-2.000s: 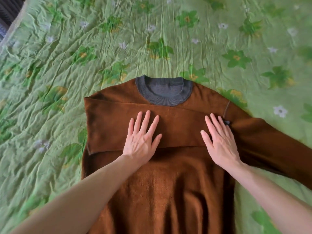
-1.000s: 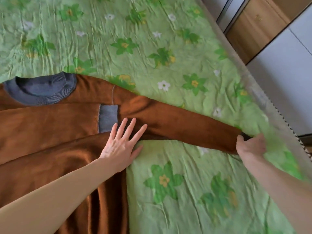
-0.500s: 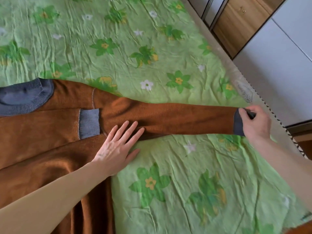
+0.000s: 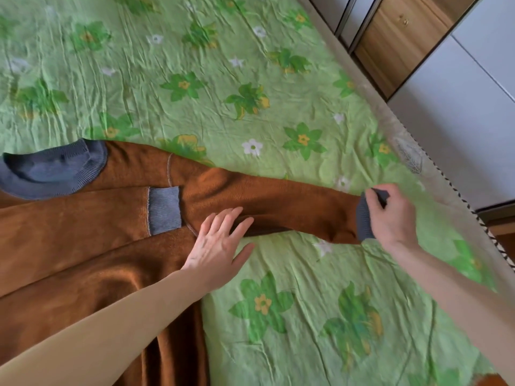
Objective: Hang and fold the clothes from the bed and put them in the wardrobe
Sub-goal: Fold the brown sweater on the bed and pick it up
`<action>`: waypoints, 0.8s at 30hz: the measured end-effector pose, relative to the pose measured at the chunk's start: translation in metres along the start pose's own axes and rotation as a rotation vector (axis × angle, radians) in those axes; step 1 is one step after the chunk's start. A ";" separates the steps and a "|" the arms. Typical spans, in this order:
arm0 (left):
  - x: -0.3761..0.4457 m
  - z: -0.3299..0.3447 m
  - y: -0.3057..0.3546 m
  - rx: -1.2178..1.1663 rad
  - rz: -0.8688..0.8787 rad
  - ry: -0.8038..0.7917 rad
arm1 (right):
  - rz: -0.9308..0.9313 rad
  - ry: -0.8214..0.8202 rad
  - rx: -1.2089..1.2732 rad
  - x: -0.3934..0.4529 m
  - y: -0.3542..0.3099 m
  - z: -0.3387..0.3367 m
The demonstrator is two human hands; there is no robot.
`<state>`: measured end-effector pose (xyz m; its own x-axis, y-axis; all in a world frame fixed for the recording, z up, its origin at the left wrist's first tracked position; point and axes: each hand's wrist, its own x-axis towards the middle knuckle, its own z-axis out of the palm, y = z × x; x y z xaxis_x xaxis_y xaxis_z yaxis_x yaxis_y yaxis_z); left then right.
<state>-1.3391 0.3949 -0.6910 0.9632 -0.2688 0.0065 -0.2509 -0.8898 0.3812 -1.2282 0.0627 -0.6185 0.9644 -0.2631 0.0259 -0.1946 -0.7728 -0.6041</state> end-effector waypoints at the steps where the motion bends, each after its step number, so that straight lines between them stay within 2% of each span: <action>1: 0.002 -0.006 0.008 -0.152 -0.033 0.063 | -0.061 -0.027 0.037 -0.009 -0.022 0.009; 5: 0.015 -0.048 0.045 -1.070 -0.454 0.142 | -0.190 -0.194 0.254 -0.062 -0.106 0.056; 7: 0.018 -0.068 0.046 -1.309 -0.577 0.154 | -0.170 -0.245 0.356 -0.091 -0.143 0.082; 9: 0.008 -0.086 0.031 -1.334 -0.615 0.219 | -0.016 -0.334 0.505 -0.114 -0.182 0.100; 11: -0.008 -0.100 0.005 -1.275 -0.646 0.305 | 0.189 -0.507 0.709 -0.130 -0.215 0.111; 12: -0.017 -0.106 -0.011 -1.221 -0.670 0.328 | 0.210 -0.548 0.758 -0.136 -0.225 0.115; 14: -0.038 -0.120 -0.043 -1.150 -0.708 0.357 | 0.061 -0.469 0.705 -0.144 -0.231 0.127; 16: -0.057 -0.138 -0.074 -1.146 -0.739 0.402 | -0.147 -0.317 0.545 -0.144 -0.224 0.143; 17: -0.067 -0.147 -0.091 -1.139 -0.757 0.433 | -0.246 -0.293 0.446 -0.140 -0.220 0.151; 20: -0.097 -0.174 -0.140 -1.083 -0.841 0.565 | -0.501 -0.367 0.076 -0.130 -0.211 0.179; 24: -0.144 -0.202 -0.198 -1.060 -0.921 0.689 | -0.508 -0.391 -0.147 -0.138 -0.223 0.203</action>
<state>-1.4088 0.6848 -0.5805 0.6721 0.6796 -0.2938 0.3219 0.0891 0.9426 -1.2812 0.3887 -0.6486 0.9311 0.3635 -0.0288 0.3067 -0.8235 -0.4773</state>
